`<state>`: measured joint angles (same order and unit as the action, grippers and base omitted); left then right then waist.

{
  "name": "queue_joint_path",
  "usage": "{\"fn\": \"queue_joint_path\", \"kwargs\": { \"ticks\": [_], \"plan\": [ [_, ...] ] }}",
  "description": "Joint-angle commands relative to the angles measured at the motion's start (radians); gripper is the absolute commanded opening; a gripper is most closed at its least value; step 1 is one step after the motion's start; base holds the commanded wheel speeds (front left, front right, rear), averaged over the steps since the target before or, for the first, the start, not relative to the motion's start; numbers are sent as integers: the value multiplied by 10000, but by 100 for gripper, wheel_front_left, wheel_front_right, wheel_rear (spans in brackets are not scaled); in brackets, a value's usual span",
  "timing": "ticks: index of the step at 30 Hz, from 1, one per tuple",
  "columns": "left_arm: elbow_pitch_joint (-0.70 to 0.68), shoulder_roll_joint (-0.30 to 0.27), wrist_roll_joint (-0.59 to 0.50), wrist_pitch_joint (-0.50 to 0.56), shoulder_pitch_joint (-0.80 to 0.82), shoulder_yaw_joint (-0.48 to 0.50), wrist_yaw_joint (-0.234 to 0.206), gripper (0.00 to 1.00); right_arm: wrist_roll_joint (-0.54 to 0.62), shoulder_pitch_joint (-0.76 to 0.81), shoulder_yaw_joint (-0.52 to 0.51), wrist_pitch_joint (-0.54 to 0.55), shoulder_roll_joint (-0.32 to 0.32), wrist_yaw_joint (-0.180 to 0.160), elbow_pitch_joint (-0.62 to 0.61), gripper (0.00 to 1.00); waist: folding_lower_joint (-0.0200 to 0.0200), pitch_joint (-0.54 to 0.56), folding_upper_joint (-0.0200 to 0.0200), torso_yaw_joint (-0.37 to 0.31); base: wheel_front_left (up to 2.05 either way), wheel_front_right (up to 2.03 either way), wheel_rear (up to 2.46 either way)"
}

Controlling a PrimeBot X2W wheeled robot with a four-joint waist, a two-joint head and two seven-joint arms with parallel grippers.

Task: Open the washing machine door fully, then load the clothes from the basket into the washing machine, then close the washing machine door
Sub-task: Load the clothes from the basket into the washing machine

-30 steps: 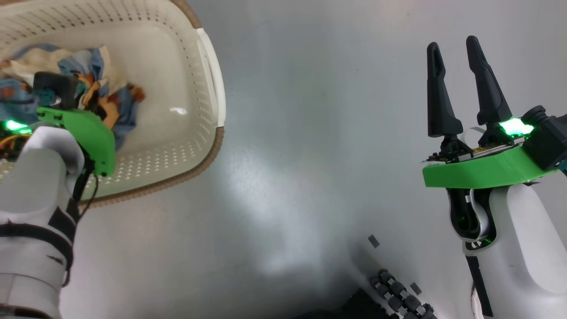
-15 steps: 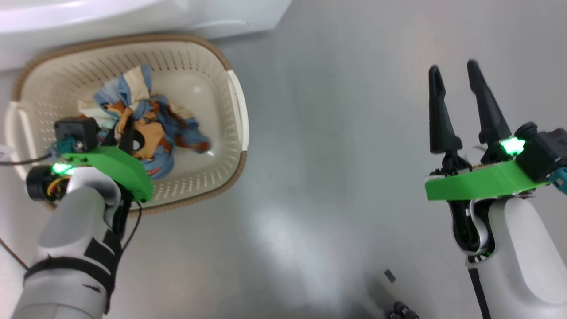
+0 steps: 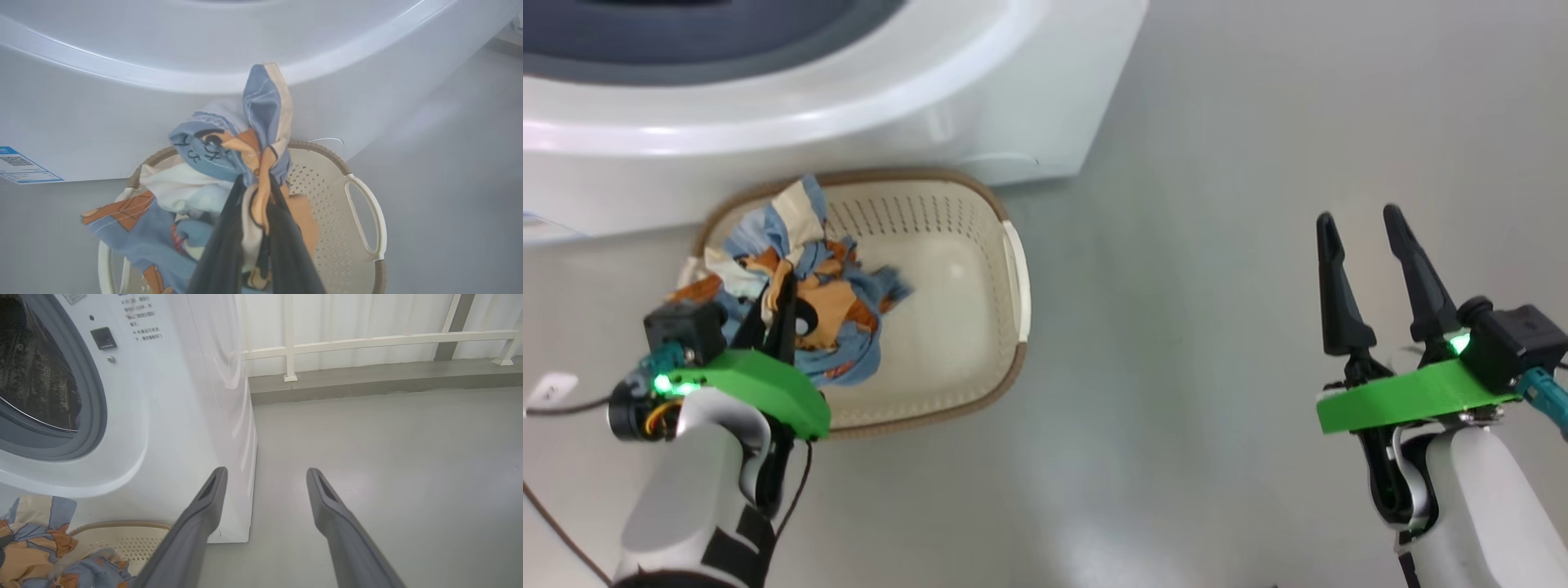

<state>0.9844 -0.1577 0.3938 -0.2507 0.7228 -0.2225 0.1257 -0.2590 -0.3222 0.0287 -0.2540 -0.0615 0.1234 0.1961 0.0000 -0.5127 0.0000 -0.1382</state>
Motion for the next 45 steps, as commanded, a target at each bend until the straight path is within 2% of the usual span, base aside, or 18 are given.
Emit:
{"fn": "queue_joint_path", "kwargs": {
  "ticks": [1,12,19,29,38,45],
  "plan": [
    [-473,-202,-98,-109,-468,389,24,0,54,341,192,-78,-87,73,-151,100,0,969,0,446,0,0,0],
    [-2456,105,-646,-110,-2277,1399,45,0,31,1147,147,-78,-348,73,68,100,0,2362,0,730,0,0,0],
    [-3632,204,-925,-110,-3358,1711,48,0,22,1792,38,-78,-489,73,146,100,0,3050,0,935,0,0,0],
    [-5085,272,-1140,-110,-4526,1988,49,0,5,2262,-150,-78,-570,73,199,100,0,3523,0,1160,0,0,0],
    [-6515,597,-1512,-110,-5724,2520,49,0,26,2603,-330,-78,-570,73,138,100,0,3816,0,1287,0,0,0],
    [-7065,805,-1591,-110,-6078,2655,49,0,44,2723,-402,-78,-576,73,87,100,0,3796,0,1346,0,0,0]
  ]
}}
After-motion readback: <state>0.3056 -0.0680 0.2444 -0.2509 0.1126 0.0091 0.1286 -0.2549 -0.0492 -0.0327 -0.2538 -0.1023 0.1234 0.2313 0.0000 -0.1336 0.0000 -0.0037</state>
